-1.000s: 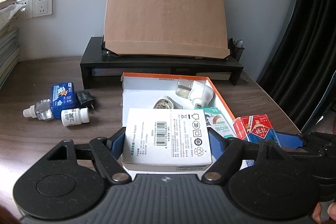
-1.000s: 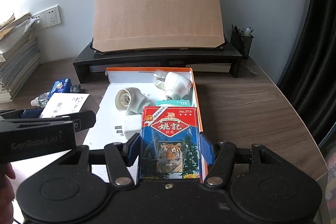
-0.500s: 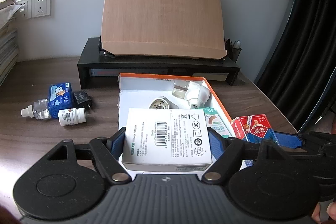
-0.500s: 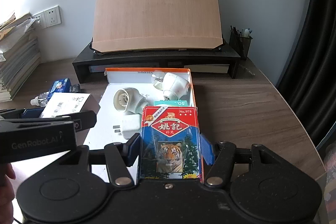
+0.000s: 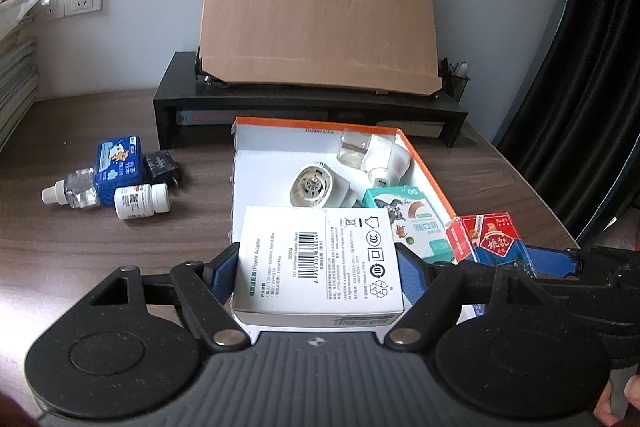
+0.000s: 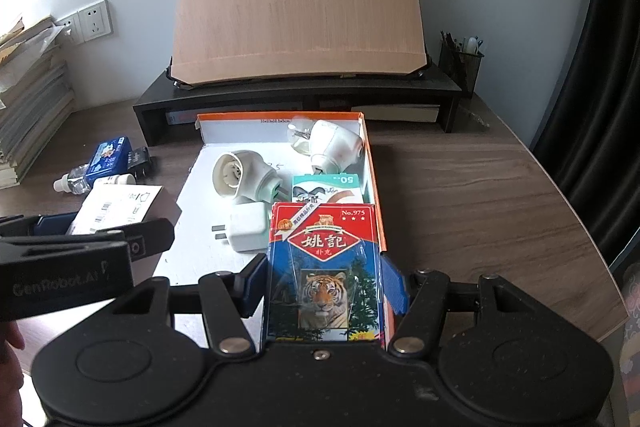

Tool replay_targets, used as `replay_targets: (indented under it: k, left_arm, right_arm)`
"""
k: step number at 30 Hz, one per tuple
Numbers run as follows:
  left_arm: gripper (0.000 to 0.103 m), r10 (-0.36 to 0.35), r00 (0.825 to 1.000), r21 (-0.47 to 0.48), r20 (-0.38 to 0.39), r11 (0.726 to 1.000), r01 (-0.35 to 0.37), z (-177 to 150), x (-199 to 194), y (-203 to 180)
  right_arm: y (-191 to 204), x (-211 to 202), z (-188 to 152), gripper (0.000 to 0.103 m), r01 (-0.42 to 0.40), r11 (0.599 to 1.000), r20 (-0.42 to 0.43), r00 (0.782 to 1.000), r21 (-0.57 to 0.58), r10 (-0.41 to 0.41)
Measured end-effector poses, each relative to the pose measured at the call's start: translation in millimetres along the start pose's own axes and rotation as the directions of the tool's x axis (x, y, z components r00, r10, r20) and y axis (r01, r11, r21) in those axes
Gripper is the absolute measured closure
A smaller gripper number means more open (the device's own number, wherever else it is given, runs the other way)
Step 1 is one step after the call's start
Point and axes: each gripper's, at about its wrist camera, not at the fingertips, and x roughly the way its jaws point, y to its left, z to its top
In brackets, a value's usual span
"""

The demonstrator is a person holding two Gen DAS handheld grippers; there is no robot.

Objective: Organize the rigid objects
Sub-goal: 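Hold both boxes above the white box, lowering them toward its rim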

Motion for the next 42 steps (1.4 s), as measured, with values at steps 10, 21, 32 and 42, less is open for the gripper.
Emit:
replay_targets:
  k: [10,21,32,42]
  left_arm:
    - [0.024,0.007,0.999,-0.001,-0.039,1.0,-0.007,-4,9,5]
    - [0.024,0.012,0.998,-0.002,-0.061,1.0,-0.013,-5,14,9]
    - [0.024,0.011,0.997,-0.003,-0.07,1.0,-0.011,-5,15,10]
    - [0.024,0.01,0.997,-0.001,-0.072,1.0,-0.011,-5,15,10]
  right_arm:
    - [0,12,-1,0.032,-0.005,1.0,-0.034,0.999,0.008,0.005]
    - [4,21,0,0.032,-0.012,1.0,-0.054,0.998,0.009,0.013]
    - [4,23,-1,0.032,-0.012,1.0,-0.061,0.998,0.014,0.013]
    - [3,23,-2,0.032,-0.013,1.0,-0.061,0.998,0.016,0.014]
